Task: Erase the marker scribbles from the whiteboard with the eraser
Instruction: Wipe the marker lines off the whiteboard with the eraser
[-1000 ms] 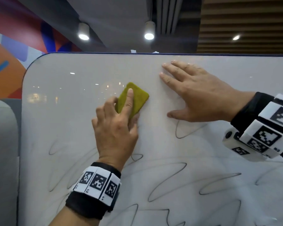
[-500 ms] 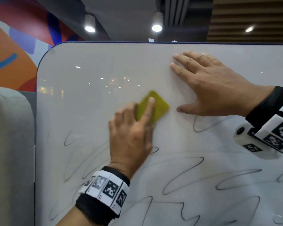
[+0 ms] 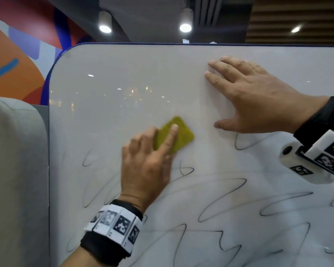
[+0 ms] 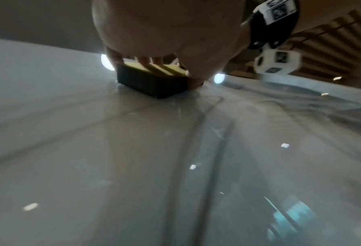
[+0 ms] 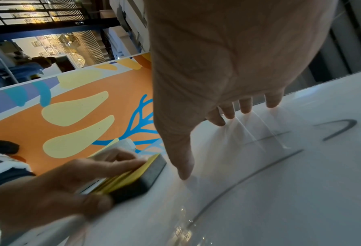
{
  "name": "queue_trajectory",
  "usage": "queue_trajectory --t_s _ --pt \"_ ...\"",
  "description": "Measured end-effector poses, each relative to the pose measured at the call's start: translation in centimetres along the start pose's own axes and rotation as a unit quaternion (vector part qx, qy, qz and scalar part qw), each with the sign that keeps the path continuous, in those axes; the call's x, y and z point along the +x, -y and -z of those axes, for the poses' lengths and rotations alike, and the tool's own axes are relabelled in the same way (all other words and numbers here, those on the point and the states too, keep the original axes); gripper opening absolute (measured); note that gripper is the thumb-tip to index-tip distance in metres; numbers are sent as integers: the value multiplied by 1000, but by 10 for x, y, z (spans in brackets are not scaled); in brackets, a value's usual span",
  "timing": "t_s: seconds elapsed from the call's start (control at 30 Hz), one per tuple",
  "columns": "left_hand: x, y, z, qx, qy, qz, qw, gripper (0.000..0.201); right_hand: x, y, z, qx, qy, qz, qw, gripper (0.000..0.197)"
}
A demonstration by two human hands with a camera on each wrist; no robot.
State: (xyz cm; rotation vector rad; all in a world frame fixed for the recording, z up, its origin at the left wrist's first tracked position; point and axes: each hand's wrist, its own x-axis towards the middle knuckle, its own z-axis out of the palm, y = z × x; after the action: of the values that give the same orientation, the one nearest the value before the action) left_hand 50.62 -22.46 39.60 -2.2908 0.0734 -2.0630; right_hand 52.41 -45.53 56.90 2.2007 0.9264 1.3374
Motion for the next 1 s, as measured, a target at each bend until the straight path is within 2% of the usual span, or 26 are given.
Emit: queue_trajectory --t_s 0.07,0.1,0.13,0.23,0.27,0.3,0.33,0.37,0.43,0.47,0.5,0.6,0.63,0.67,0.7,0.73,0.8,0.87,0.9,0.93,1.0 --pt "5 17 3 -10 -22 129 991 63 1 7 -1 -3 -1 9 1000 109" --pt "6 19 4 -14 -27 164 986 64 2 10 -2 -5 -2 13 1000 109" --pt "5 17 5 -15 -28 156 987 63 4 13 -2 -7 -1 15 1000 109" --pt "-11 6 3 -3 -2 -33 999 57 11 20 -1 -6 -6 18 1000 110" --pt "-14 11 3 1 8 -69 998 56 13 23 0 -5 -5 16 1000 111" --pt "-14 20 5 5 8 -67 998 56 16 25 0 -5 -3 14 1000 111" --pt "-15 29 4 9 2 -31 999 58 16 26 1 -5 0 13 1000 111" --pt "-16 39 4 9 -6 34 999 60 17 28 2 -4 1 12 1000 111" --pt "-18 53 5 0 -28 168 985 62 18 30 2 -5 3 10 1000 112" --pt "-20 54 6 -2 -32 200 979 62 18 31 3 -6 5 9 1000 112" --pt "-23 52 6 -1 -32 192 981 62 19 32 3 -6 6 9 1000 112" --pt "-39 42 6 7 -9 15 1000 56 21 36 4 -10 9 10 1000 112" --pt "-41 45 7 11 3 -18 1000 56 23 39 4 -10 6 12 1000 112" --pt "-39 50 8 13 8 -13 1000 57 24 41 4 -8 4 12 1000 112" --pt "-38 56 8 12 2 30 999 59 26 44 4 -5 4 13 1000 112" --pt "-35 62 8 7 -13 102 995 61 28 48 3 -2 4 16 1000 111" --pt "-28 70 10 -17 -45 253 966 63 32 54 2 1 -1 24 1000 110" --pt "-25 71 8 -24 -46 332 942 64 36 60 1 1 -5 30 1000 109" --pt "-26 69 8 -19 -44 327 944 64 39 63 0 2 -6 33 999 109" --pt "-29 64 8 -10 -41 287 957 64 41 67 0 3 -8 37 999 109" --pt "-43 51 8 9 -20 129 991 61 46 75 0 3 -12 43 999 108"
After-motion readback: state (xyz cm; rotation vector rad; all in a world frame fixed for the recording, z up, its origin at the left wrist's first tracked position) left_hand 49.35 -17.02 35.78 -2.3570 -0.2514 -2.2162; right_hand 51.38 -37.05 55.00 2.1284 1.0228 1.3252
